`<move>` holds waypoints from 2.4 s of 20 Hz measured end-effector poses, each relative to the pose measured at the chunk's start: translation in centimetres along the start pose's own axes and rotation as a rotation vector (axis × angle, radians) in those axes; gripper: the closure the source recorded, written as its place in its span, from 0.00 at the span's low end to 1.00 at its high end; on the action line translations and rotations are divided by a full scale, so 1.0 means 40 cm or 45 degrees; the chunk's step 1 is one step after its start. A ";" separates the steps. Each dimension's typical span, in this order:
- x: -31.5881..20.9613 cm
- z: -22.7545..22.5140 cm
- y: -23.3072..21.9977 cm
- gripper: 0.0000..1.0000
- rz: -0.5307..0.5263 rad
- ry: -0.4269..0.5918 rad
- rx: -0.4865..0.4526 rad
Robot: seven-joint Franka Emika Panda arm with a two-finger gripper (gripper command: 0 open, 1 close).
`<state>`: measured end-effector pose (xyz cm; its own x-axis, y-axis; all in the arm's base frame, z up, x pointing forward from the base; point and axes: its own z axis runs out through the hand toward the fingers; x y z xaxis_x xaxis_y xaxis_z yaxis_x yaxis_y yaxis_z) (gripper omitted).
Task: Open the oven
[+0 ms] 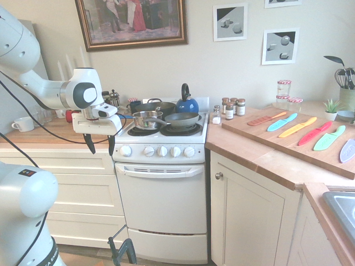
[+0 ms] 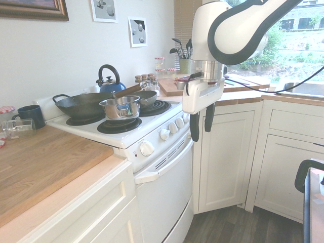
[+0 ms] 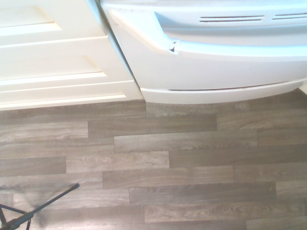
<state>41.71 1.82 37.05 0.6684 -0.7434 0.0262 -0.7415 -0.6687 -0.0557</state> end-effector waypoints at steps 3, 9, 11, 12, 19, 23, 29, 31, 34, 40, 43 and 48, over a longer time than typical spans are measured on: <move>0.006 0.008 0.002 0.00 0.002 -0.005 -0.005; 0.110 0.239 0.042 0.00 0.079 0.060 -0.008; 0.155 0.321 0.049 0.00 0.100 0.102 0.024; 0.182 0.350 0.044 0.00 0.097 0.117 0.025; 0.381 0.356 -0.148 0.00 0.084 0.232 0.096; 0.399 0.397 -0.192 0.00 0.041 0.204 0.072; 0.432 0.508 -0.131 0.00 0.044 0.157 0.022; 0.446 0.546 -0.111 0.00 0.032 0.171 0.041; 0.473 0.577 -0.077 0.00 0.000 0.184 0.052; 0.503 0.599 0.080 0.00 -0.027 0.181 0.032; 0.470 0.664 0.301 0.00 -0.025 0.091 -0.059; 0.426 0.649 0.480 0.00 -0.038 0.061 -0.096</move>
<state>40.39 -23.21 10.50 0.6880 -0.7218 0.0746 -0.7248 -0.6887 0.0209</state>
